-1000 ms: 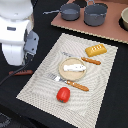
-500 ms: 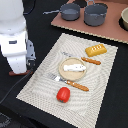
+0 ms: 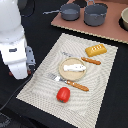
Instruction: Interact with the objects in diverse but meaningful ways.
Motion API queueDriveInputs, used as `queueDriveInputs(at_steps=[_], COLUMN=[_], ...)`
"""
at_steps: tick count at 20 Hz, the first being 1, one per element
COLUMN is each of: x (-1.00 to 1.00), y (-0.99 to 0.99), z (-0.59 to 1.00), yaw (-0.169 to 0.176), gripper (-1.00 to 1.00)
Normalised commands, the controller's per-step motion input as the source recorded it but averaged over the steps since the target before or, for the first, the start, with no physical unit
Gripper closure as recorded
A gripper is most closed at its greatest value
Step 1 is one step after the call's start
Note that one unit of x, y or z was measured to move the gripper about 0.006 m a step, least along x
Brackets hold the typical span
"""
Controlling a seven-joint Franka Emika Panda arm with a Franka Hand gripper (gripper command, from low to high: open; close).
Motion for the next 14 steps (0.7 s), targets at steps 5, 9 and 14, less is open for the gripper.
queueDriveInputs(at_steps=[5, 9, 14], x=[-0.12, -0.12, -0.14], y=[-0.16, -0.08, -0.04], z=[-0.36, -0.42, -0.37], yaw=[-0.012, -0.004, 0.0], gripper=[-1.0, -1.0, 1.0])
